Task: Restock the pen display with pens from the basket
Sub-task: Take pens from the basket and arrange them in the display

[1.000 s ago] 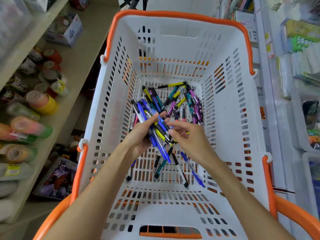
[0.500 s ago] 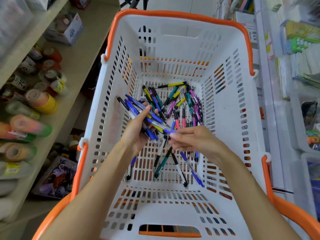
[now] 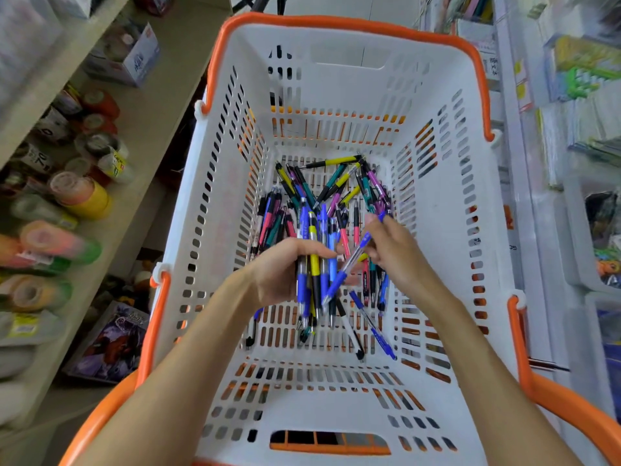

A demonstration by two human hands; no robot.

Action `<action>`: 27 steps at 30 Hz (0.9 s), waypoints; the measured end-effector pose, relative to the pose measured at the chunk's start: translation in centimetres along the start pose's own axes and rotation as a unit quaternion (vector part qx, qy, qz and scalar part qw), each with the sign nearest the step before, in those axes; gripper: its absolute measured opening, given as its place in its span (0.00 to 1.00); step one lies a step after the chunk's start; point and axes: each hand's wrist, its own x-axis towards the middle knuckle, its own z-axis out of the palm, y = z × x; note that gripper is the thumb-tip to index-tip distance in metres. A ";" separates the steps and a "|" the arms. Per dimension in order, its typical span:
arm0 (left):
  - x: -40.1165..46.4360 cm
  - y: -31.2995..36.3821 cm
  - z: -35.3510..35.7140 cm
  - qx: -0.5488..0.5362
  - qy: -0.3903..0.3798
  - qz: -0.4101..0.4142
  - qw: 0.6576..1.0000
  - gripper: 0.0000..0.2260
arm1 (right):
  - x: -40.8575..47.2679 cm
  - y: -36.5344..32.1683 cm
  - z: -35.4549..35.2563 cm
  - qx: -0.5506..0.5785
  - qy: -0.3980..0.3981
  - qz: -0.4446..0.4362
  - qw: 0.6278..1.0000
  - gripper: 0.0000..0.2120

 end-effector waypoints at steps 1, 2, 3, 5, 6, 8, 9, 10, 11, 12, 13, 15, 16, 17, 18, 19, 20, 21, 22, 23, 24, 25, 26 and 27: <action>-0.1 0.0 0.0 0.019 -0.030 -0.026 0.999 0.08 | -0.1 0.1 0.2 -0.024 -0.015 -0.002 1.000 0.17; -0.2 0.0 -0.1 0.030 -0.053 -0.047 0.997 0.07 | -0.1 0.3 0.3 -0.040 -0.027 -0.003 0.999 0.17; -0.3 0.0 0.0 0.034 -0.066 -0.064 0.995 0.06 | -0.1 0.3 0.3 -0.051 -0.035 -0.002 0.998 0.18; -0.4 0.1 0.0 0.032 -0.068 -0.079 0.994 0.07 | -0.2 0.1 0.2 -0.060 -0.047 0.003 0.997 0.19; -0.5 0.1 0.0 0.040 -0.064 -0.081 0.994 0.08 | -0.2 0.1 0.2 -0.057 -0.051 0.005 0.997 0.21; -0.5 0.1 0.1 0.075 -0.058 -0.085 0.992 0.10 | -0.2 0.2 0.1 -0.048 -0.056 0.000 0.997 0.21; -0.6 0.1 0.2 0.093 -0.057 -0.087 0.990 0.11 | -0.3 0.2 0.1 -0.051 -0.057 -0.004 0.997 0.20; -0.7 0.1 0.4 0.107 -0.053 -0.086 0.989 0.11 | -0.3 0.2 0.1 -0.059 -0.057 -0.007 0.997 0.19; -0.8 0.1 0.6 0.114 -0.046 -0.084 0.989 0.11 | -0.3 0.2 0.1 -0.066 -0.054 -0.007 0.996 0.18; -0.8 0.1 0.8 0.115 -0.038 -0.082 0.989 0.11 | -0.2 0.4 0.2 -0.070 -0.047 -0.004 0.996 0.17; -0.8 0.1 0.9 0.109 -0.033 -0.078 0.990 0.10 | 0.0 0.5 0.3 -0.067 -0.038 -0.001 0.997 0.15; -0.8 0.2 1.0 0.090 -0.033 -0.071 0.993 0.10 | 0.1 0.4 0.4 -0.042 -0.037 0.012 0.998 0.14; -0.8 0.2 0.9 0.087 -0.036 -0.072 0.993 0.10 | 0.1 0.3 0.4 -0.022 -0.046 0.021 0.998 0.14; -0.8 0.2 0.8 0.091 -0.040 -0.076 0.992 0.10 | 0.1 0.2 0.5 -0.003 -0.058 0.027 0.998 0.16; -0.8 0.2 0.8 0.094 -0.040 -0.080 0.992 0.09 | 0.1 0.0 0.5 0.011 -0.067 0.029 0.997 0.18; -0.7 0.1 0.7 0.087 -0.037 -0.077 0.993 0.08 | 0.0 0.1 0.6 0.021 -0.066 0.030 0.997 0.20; -0.5 0.1 0.6 0.066 -0.028 -0.066 0.995 0.08 | 0.0 0.0 0.5 0.029 -0.055 0.031 0.998 0.22; -0.2 0.1 0.5 0.031 -0.012 -0.044 0.998 0.07 | 0.0 0.0 0.6 0.037 -0.038 0.036 0.998 0.23; -0.1 0.1 0.5 -0.014 0.006 -0.017 1.000 0.07 | -0.1 -0.2 0.5 0.043 -0.024 0.043 0.998 0.21; 0.1 0.1 0.4 -0.064 0.024 0.017 0.997 0.08 | -0.1 -0.3 0.4 0.050 -0.019 0.056 0.997 0.18; 0.3 0.2 0.3 -0.116 0.044 0.052 0.991 0.09 | -0.2 -0.6 0.2 0.057 -0.031 0.080 0.995 0.19; 0.5 0.2 0.1 -0.162 0.061 0.084 0.981 0.08 | -0.4 -0.8 0.0 0.065 -0.063 0.112 0.990 0.23; 0.4 0.3 0.1 -0.200 0.073 0.107 0.971 0.08 | -0.6 -0.9 -0.1 0.070 -0.112 0.145 0.981 0.27; 0.5 0.4 -0.1 -0.228 0.078 0.121 0.963 0.08 | -0.8 -0.9 -0.2 0.067 -0.165 0.169 0.969 0.30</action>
